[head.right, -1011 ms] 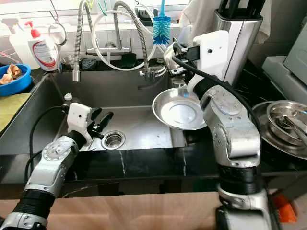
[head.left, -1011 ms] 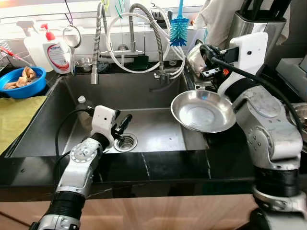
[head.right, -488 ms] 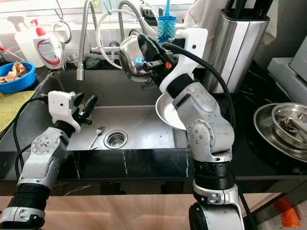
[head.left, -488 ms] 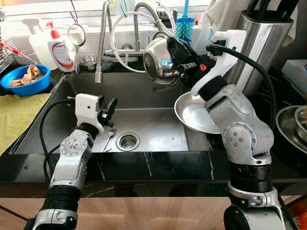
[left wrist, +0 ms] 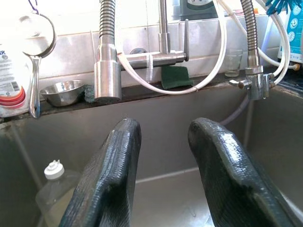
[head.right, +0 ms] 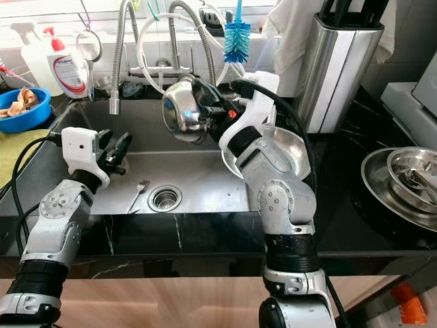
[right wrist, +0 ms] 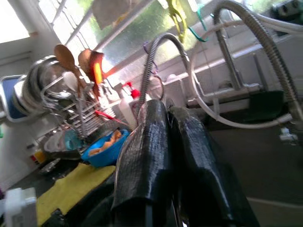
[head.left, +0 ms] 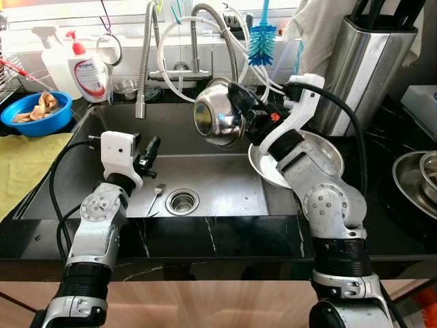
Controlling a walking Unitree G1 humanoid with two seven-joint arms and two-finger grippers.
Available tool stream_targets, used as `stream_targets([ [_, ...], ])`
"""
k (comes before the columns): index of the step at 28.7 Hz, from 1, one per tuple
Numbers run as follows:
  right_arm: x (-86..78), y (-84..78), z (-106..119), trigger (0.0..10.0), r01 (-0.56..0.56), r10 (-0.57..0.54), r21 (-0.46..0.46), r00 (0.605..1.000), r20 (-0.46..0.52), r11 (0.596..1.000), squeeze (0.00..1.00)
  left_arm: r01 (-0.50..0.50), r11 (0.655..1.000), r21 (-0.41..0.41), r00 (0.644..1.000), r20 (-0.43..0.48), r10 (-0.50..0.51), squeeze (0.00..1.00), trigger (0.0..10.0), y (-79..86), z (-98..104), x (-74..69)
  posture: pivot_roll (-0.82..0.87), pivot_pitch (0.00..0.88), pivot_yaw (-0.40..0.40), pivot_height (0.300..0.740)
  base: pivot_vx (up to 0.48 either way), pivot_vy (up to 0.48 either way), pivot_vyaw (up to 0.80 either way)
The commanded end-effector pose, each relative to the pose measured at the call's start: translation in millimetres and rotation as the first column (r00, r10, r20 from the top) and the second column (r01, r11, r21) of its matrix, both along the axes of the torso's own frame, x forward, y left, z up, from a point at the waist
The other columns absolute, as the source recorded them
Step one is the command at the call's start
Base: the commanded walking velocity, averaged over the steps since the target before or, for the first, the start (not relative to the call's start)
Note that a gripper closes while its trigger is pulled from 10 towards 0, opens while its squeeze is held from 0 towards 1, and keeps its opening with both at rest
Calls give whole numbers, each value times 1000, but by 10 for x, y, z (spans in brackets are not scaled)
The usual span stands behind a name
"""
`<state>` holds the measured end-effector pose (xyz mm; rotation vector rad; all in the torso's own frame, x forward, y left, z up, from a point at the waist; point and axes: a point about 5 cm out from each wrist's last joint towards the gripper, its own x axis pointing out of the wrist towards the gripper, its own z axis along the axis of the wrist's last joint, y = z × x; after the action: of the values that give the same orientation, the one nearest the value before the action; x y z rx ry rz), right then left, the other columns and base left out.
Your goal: Kitchen organization
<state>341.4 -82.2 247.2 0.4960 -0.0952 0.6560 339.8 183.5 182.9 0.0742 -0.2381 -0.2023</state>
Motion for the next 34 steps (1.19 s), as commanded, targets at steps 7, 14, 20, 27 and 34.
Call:
stream_targets([
  [7, 88, -24, -252, 10000, 71, -87, -117, 986, -140, 991, 0, 1, 1000, 3, 1000, -1, -1, 0, 10000, 26, 30, 14, -70, 0, 35, 740, 0, 0, 0],
  [14, 93, -33, -252, 10000, 80, -98, -125, 985, -141, 989, 0, 14, 1000, 1, 1000, -6, -14, 0, 10000, 13, 21, 15, -71, 0, 35, 740, 0, 0, 0],
  [20, 122, -155, -225, 10000, 182, -210, -223, 972, -104, 958, 0, 21, 1000, -4, 1000, -10, -21, 0, 10000, 2, 11, 14, -74, 0, 35, 740, 0, 0, 0],
  [27, 118, -205, -209, 10000, 214, -242, -248, 966, -88, 945, 0, 23, 1000, -7, 1000, -14, -23, 0, 10000, 1, 2, 12, -73, 0, 35, 740, 0, 0, 0],
  [34, 124, -286, -180, 10000, 261, -290, -276, 955, -69, 925, 0, 28, 1000, -10, 999, -19, -28, 0, 10000, -6, -7, 10, -75, 0, 36, 740, 0, 0, 0],
])
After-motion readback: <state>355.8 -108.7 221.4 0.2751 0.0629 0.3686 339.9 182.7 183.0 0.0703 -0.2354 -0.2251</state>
